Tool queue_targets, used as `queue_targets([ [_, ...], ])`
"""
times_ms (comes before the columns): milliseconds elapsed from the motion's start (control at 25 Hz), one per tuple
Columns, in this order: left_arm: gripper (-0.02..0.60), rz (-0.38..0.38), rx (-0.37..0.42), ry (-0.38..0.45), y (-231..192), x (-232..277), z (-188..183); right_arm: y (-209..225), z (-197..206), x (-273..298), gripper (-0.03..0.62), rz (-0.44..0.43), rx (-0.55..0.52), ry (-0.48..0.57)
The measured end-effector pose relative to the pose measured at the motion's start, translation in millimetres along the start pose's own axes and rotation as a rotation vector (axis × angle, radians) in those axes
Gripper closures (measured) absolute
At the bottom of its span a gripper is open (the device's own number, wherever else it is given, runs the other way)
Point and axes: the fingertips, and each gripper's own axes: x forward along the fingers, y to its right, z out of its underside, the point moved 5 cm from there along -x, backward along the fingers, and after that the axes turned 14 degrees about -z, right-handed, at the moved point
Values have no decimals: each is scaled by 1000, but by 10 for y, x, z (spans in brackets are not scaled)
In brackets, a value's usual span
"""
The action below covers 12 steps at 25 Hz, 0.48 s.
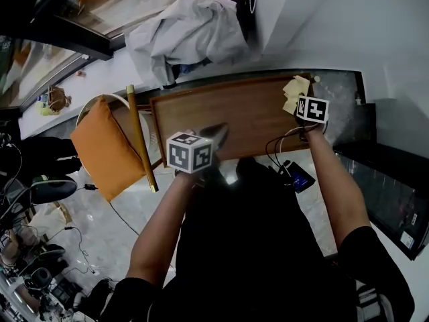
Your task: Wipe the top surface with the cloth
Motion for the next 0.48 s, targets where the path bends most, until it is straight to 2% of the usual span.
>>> queue_targets([
  [120,574,-18,-28,23,-207,-179,-10,-552,-183,-41,562,-120,-36,75],
  [240,574,-38,-78,57,-470,-445,-6,-1263,-222,30,562,-291,-55,103],
  [360,574,-77,-94,78,-813,-753,49,-2068,-165,155,562,-452,-62,91],
  [480,574,-105,-109,100,-1114,-1017,107,-2914,-1,320,562,-600,-81,36],
])
